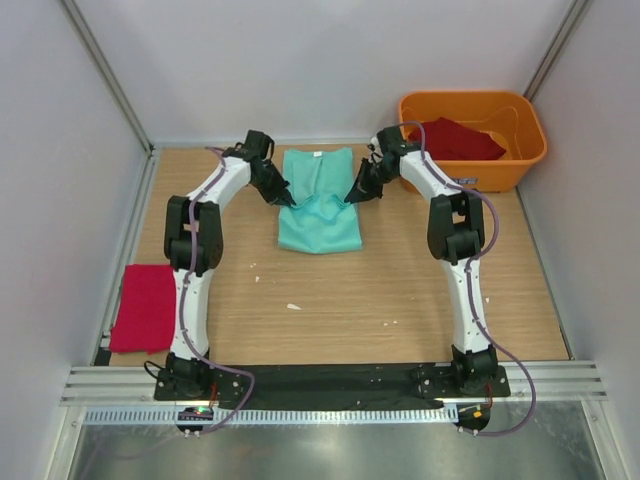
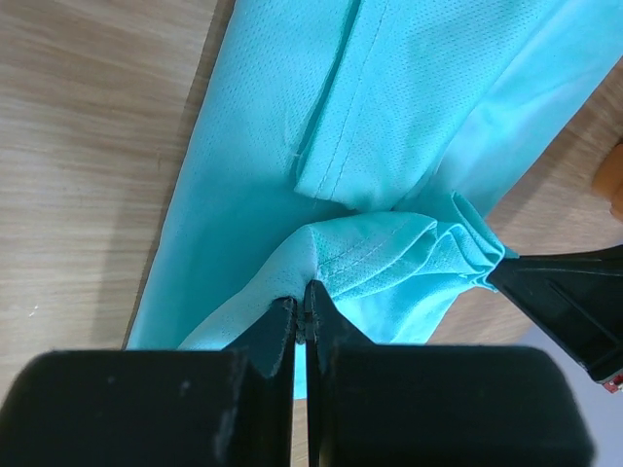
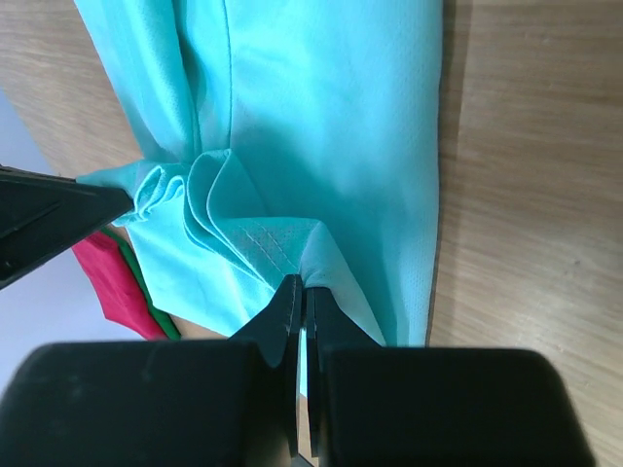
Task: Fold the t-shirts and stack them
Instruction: Fold the tshirt
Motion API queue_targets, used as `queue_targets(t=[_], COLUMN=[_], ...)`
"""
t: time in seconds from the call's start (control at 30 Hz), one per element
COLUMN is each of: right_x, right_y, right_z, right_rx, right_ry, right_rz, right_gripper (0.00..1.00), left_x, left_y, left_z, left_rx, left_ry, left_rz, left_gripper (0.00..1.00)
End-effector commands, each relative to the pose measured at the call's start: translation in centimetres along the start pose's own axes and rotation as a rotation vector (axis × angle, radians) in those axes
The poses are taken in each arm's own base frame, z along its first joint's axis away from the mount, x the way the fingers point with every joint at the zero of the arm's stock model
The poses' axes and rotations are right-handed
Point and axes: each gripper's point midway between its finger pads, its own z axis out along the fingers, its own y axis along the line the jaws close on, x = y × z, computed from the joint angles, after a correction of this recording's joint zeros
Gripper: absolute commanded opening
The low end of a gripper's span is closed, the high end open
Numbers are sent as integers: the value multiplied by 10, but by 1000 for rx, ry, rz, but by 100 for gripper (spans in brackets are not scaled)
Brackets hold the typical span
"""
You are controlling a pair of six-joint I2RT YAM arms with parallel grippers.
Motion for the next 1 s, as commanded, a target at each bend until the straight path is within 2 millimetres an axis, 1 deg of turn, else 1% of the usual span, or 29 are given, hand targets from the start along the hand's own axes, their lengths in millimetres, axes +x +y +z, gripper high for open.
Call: queue_targets(t=[0.0,0.1,0.17,0.2,0.23,0.27,0.3,0.33,0.37,0.4,0.43,0.47,0.5,0.53,0.57,0.6,0.63,0.67,0.7,0.73,0.77,0.8,0.83,0.87,0.9,0.93,0.97], right_x=[-17,-19,-19,-20,-20,-23,-25,-22,-28,-31,-30,-29,-29,-27,-16,-12,1,9,16,29,39,46,60,64,72,76,81], right_y=[17,13,9,4,2,-2,-3,-7,-3,-8,-6,-5,-7,4,5,10,5,20,23,27,34,44,49,52,57,64,66], right_z=[-12,-9,-9,-9,-10,-13,-16,-21,-29,-33,-45,-51,-57,-72,-71,-74,-69,-75,-72,-60,-54,-46,-38,-34,-24,-21,-16], right_rx=[-55,-51,-45,-34,-23,5,19,50,63,109,130,148,182,180,192,184,186,161,145,92,52,-6,-61,-80,-88,-109,-121], right_ry=[-35,-37,-36,-34,-38,-53,-61,-53,-75,-94,-105,-111,-126,-151,-134,-140,-109,-116,-104,-63,-34,-11,48,60,82,98,117], right_rz=[-14,-14,-12,-16,-23,-32,-47,-70,-100,-111,-120,-137,-146,-169,-179,-191,-182,-201,-204,-201,-197,-186,-165,-162,-175,-187,-189], right_gripper=[1,2,2,8,17,26,38,43,46,49,50,50,52,52,52,53,53,53,53,53,51,45,40,31,26,21,9], left_x=[-14,-16,-17,-18,-20,-25,-28,-33,-36,-42,-44,-44,-45,-42,-36,-26,-12,2,17,29,46,55,66,72,73,73,71], left_y=[-19,-14,-16,-15,-15,-12,-12,-17,-18,-18,-18,-22,-21,-21,-28,-24,-29,-35,-30,-32,-43,-42,-36,-37,-32,-27,-26], left_z=[-5,1,2,2,0,-3,-9,-23,-33,-43,-52,-71,-77,-83,-95,-91,-90,-89,-80,-77,-73,-67,-59,-53,-47,-41,-39], left_rx=[69,54,63,61,56,28,19,21,10,-11,-22,-16,-22,-23,-3,2,52,88,90,113,172,183,185,197,183,168,166], left_ry=[-12,0,3,-2,-14,-45,-65,-98,-127,-174,-203,-238,-253,-259,-266,-232,-178,-141,-87,-52,-5,21,59,75,80,83,81], left_rz=[37,40,39,44,54,60,71,103,118,136,157,173,184,210,234,248,282,302,309,325,360,361,356,355,351,349,353], left_gripper=[2,2,13,18,22,29,32,38,40,43,55,59,59,59,60,60,56,54,52,46,42,38,30,26,23,21,19])
